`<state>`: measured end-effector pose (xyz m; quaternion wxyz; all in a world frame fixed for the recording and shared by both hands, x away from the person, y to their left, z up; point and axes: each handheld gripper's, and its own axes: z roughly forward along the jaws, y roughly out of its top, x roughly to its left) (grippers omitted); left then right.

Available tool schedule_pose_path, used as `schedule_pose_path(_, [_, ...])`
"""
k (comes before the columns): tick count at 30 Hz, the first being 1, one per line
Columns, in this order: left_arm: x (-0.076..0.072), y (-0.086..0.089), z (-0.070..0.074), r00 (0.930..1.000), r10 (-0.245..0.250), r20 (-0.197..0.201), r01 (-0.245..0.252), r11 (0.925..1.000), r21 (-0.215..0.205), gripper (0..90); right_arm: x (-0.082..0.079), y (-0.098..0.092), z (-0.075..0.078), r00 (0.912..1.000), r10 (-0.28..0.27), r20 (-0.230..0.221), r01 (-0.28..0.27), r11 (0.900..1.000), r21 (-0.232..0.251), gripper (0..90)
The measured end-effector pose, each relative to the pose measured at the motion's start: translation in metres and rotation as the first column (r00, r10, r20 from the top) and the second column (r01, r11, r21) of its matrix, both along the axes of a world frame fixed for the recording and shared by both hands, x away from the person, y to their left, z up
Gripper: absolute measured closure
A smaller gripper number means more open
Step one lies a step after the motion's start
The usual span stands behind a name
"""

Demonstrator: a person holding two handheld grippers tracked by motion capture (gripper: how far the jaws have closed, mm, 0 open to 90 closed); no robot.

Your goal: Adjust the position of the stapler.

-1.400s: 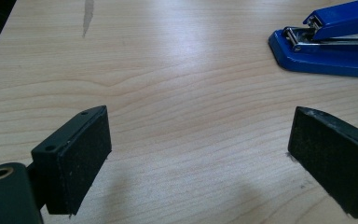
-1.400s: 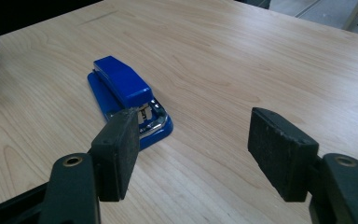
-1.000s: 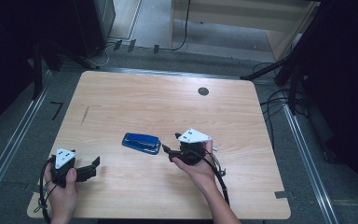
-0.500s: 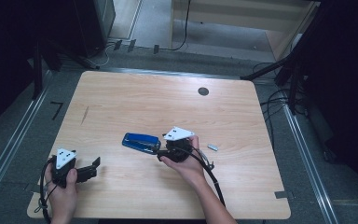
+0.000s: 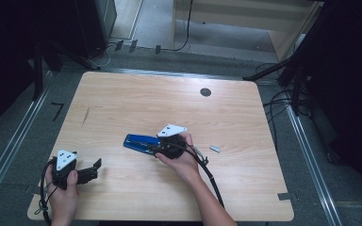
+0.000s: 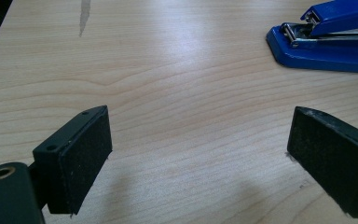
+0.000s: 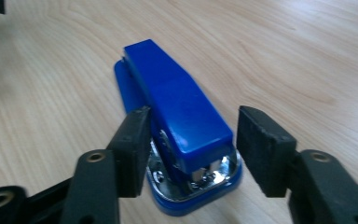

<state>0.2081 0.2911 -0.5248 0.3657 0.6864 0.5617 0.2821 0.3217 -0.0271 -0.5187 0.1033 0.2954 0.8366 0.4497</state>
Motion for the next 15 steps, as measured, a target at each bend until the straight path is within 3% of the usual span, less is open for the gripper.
schedule_pose_path(15, [0.0001, 0.0012, 0.0002, 1.0000, -0.001, -0.004, 0.001, 1.0000, -0.005, 6.7, -0.0085, -0.0007, 0.0000, 0.9993, 0.012, -0.035, -0.012, 1.000, -0.003, 57.6])
